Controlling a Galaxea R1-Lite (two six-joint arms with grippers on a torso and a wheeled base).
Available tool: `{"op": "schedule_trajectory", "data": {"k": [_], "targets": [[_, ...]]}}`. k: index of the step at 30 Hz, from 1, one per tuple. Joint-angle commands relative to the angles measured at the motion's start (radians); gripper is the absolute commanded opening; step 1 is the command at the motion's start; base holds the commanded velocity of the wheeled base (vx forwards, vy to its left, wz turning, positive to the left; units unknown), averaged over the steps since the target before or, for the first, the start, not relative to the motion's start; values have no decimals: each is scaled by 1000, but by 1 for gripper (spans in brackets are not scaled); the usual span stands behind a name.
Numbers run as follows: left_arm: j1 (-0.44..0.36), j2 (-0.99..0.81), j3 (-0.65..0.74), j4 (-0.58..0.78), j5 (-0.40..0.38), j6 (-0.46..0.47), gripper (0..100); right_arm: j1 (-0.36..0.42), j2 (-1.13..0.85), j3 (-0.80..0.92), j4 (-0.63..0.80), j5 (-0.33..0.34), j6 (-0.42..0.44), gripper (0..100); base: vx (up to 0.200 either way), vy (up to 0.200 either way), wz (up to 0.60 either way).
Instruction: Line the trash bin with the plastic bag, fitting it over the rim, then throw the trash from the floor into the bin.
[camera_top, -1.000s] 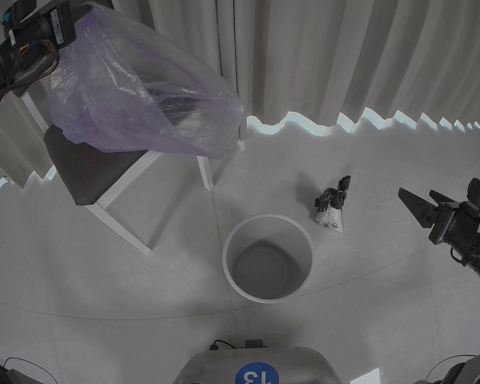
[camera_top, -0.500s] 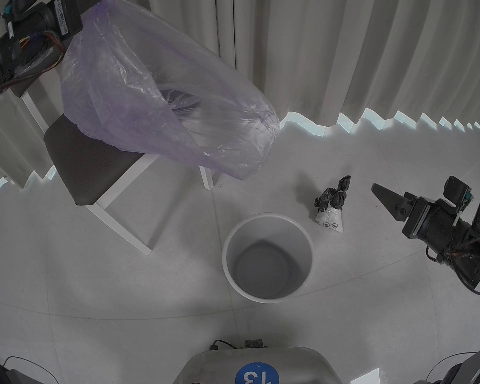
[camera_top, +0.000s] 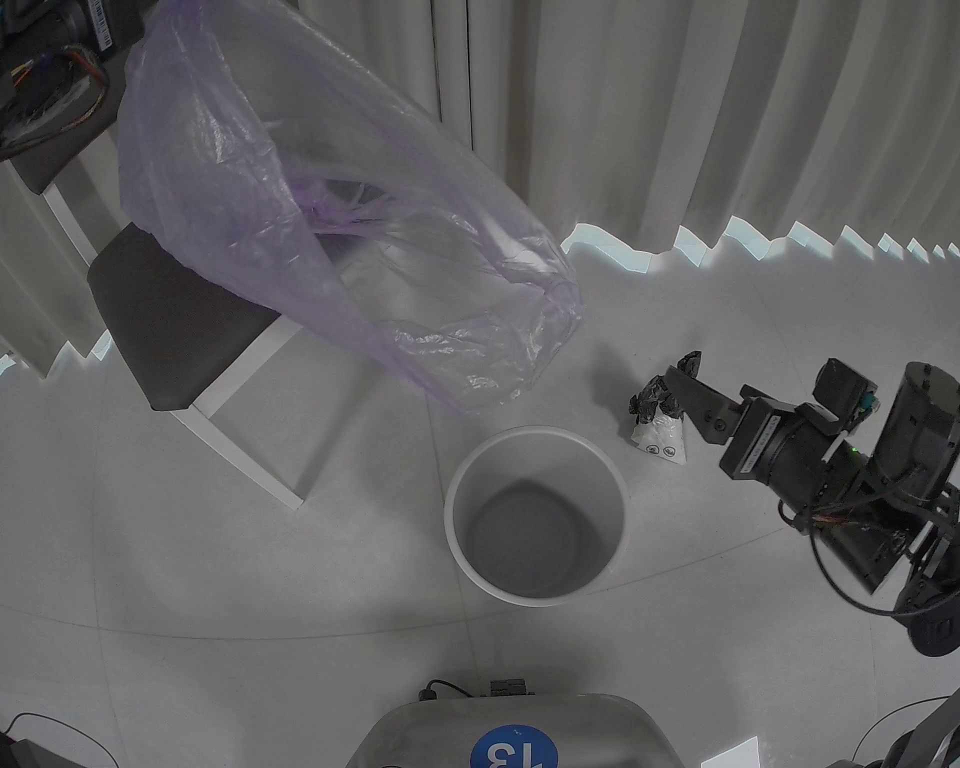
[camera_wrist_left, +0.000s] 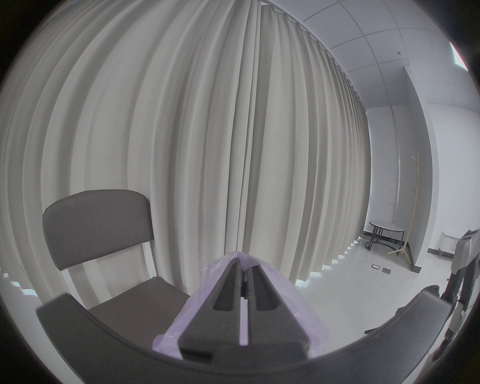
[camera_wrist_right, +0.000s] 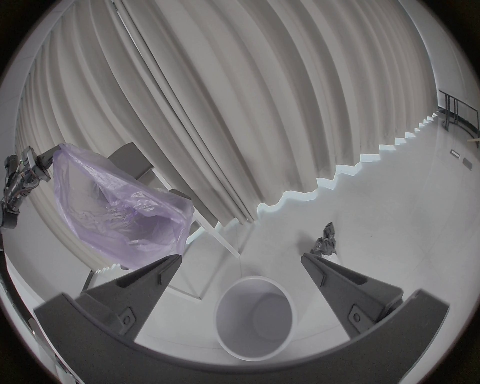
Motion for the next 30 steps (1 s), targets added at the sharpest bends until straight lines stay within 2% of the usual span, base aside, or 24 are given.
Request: {"op": "schedule_trajectory", "data": {"k": [1,4,16,30], "targets": [[-16,-33,6,5,-1,-2,0,59,151,-24,-87,-27,9,100,0,0,0],[-32,-39,6,6,-1,-2,0,107,237,-67,-162,-84,31,100,0,0,0],[-39,-30,4,6,-1,1,0,253,312,-142,-166,-90,48,100,0,0,0],[-66,-31,6,6,-1,4,0,266,450,-280,-166,-86,72,100,0,0,0]]}}
